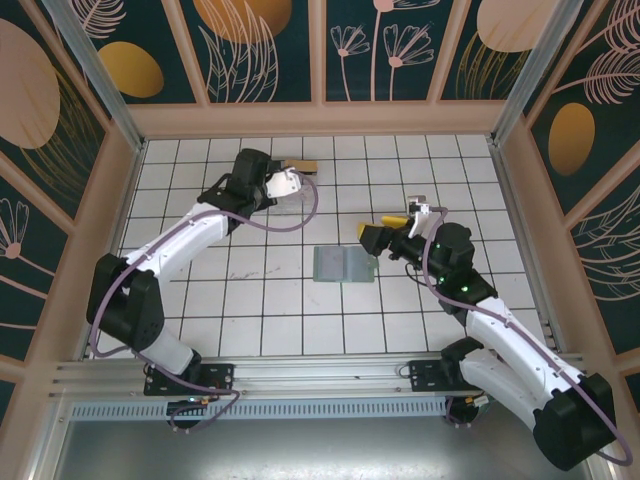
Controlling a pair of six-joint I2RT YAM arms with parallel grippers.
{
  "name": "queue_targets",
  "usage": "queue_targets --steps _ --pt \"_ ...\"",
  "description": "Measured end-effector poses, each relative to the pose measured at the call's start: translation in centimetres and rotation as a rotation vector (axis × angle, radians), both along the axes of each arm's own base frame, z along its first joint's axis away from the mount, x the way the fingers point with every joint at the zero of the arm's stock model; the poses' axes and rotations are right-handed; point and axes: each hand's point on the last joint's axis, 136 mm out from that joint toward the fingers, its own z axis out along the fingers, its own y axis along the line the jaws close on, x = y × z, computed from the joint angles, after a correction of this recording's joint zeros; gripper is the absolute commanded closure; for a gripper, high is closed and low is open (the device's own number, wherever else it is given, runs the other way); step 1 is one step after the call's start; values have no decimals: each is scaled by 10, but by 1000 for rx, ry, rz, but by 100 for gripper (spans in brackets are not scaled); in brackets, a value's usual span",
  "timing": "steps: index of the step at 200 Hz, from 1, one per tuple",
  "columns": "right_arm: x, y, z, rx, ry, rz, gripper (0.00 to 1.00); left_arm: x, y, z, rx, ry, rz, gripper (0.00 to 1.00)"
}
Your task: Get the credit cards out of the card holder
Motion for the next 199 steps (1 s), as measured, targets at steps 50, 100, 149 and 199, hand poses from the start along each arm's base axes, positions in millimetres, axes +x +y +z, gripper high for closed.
queue_targets --steps 50,100,149,199 --pt "1 -1 -2 -4 6 -4 1 18 8 -28 77 47 -13 100" --pt "2 -1 -6 -9 18 -6 1 32 5 -46 115 61 -31 100" --pt "5 -1 -11 -17 34 -13 1 46 10 -54 125 50 -29 100" --pt "9 -2 -17 -25 51 -20 1 57 10 -61 124 43 -35 100"
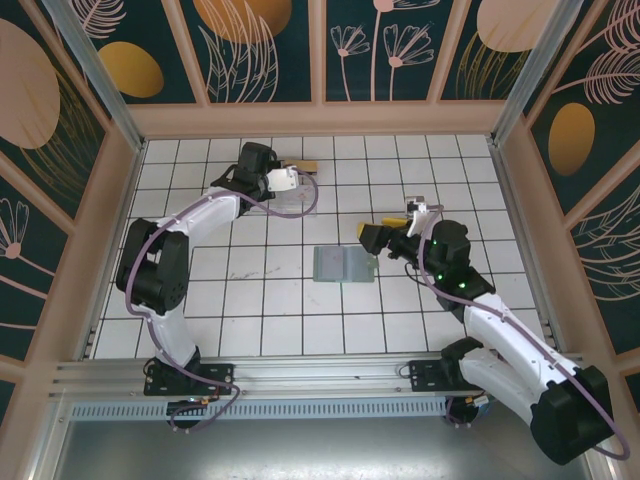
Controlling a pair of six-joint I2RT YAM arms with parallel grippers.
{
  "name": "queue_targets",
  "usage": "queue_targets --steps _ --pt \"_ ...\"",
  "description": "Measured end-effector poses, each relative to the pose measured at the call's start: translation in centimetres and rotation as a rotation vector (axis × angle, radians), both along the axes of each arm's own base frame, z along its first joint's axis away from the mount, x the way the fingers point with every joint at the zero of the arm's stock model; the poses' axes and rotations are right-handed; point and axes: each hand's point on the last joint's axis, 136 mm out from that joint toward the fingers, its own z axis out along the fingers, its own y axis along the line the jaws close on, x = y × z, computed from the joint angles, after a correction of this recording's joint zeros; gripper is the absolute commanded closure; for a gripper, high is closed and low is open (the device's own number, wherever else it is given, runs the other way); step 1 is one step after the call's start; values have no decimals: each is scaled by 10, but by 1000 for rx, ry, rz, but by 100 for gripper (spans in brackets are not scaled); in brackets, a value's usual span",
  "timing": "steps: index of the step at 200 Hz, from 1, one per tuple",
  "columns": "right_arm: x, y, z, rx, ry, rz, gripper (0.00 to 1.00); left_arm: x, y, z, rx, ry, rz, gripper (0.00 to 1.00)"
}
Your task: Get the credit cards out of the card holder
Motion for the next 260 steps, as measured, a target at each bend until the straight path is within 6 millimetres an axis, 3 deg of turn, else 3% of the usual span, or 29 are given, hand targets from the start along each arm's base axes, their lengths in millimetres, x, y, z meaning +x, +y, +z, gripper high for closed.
queue_targets --steps 180,218,260 --pt "6 -2 -10 -10 33 -9 1 10 1 -1 16 -38 -49 100" --pt "7 -1 -13 -11 45 -7 1 0 6 -13 34 -48 -81 100" --pt "8 0 -17 -16 56 -7 1 6 11 -6 17 -82 -79 100"
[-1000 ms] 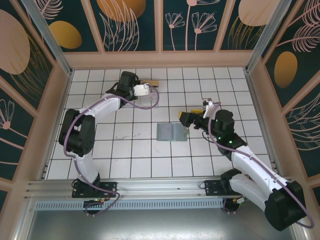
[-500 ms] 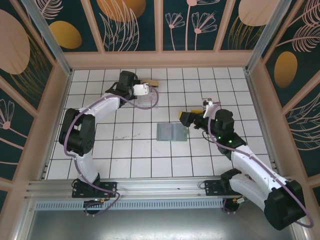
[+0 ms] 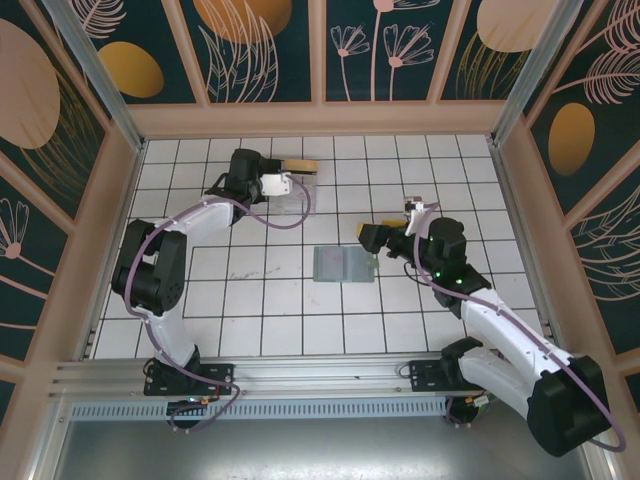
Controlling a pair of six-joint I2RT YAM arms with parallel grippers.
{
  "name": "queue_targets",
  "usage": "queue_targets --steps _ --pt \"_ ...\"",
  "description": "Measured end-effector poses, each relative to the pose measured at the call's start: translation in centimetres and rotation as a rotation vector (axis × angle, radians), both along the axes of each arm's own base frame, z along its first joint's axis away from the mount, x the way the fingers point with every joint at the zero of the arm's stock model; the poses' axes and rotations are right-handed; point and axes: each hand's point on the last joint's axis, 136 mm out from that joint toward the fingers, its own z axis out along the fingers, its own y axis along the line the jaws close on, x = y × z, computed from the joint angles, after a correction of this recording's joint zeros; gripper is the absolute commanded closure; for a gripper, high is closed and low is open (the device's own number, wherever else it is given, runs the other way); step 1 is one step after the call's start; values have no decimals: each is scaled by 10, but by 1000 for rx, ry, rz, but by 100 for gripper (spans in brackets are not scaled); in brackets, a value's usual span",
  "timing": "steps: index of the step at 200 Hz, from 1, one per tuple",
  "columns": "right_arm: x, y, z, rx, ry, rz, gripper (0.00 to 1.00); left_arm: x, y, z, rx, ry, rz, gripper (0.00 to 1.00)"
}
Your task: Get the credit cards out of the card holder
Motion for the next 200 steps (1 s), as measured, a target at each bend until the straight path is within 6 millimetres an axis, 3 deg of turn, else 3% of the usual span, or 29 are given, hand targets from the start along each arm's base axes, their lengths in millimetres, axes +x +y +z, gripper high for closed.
queue_targets --steps 43,71,83,104,113,152,175,200 --pt "12 6 -28 -41 89 1 1 -3 -3 12 -66 -24 4 100" --pt "34 15 -51 -97 182 -17 2 -18 -2 44 -148 -76 10 100" --pt "47 24 -59 -123 216 -25 15 -24 -2 61 -188 -106 11 100" --pt "72 42 -74 -157 260 -36 50 -30 -2 85 -258 -142 27 100" --pt "85 50 -83 -176 277 -40 59 -32 -2 92 -286 -151 33 100" --pt "144 79 -129 -245 355 -89 60 -44 0 103 -409 -144 80 100" --pt "166 93 -152 -287 383 -111 60 -52 2 111 -472 -146 103 100" --pt "183 106 -163 -304 397 -133 61 -58 5 120 -522 -157 120 100"
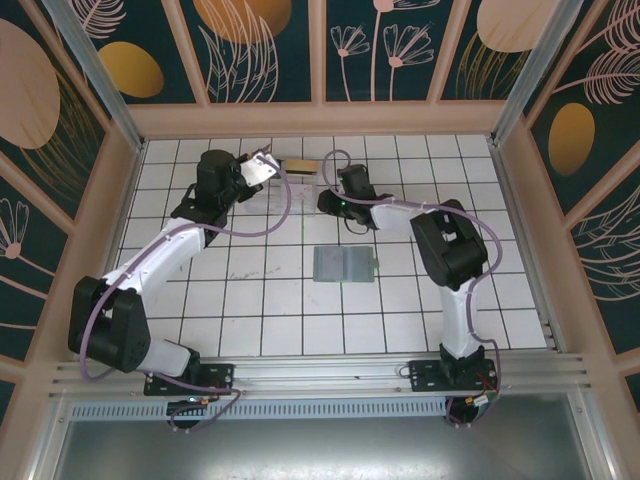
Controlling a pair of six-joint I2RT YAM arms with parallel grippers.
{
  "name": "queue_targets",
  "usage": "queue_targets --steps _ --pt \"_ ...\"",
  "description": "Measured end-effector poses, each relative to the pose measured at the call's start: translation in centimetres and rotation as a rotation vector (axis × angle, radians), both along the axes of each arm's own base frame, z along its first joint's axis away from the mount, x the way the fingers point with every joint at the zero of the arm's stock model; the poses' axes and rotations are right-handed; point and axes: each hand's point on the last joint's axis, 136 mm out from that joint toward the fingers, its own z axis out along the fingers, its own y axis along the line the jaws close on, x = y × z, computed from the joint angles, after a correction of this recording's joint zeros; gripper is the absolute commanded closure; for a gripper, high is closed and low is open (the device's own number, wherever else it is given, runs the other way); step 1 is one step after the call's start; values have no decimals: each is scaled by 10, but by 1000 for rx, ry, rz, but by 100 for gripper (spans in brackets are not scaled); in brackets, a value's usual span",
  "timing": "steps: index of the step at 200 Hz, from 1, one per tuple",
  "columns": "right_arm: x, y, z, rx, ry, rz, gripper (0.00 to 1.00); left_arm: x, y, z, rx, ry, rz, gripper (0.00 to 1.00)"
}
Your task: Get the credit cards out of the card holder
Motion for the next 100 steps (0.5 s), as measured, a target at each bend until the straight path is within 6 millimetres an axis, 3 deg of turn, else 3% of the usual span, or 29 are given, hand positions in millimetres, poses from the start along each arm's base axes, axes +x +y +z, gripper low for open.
queue_targets --steps 52,100 --pt "13 22 -3 -10 -5 4 65 -2 1 4 -41 -7 16 100" --pt "2 23 -17 -23 21 8 65 -1 3 4 -41 -9 24 100"
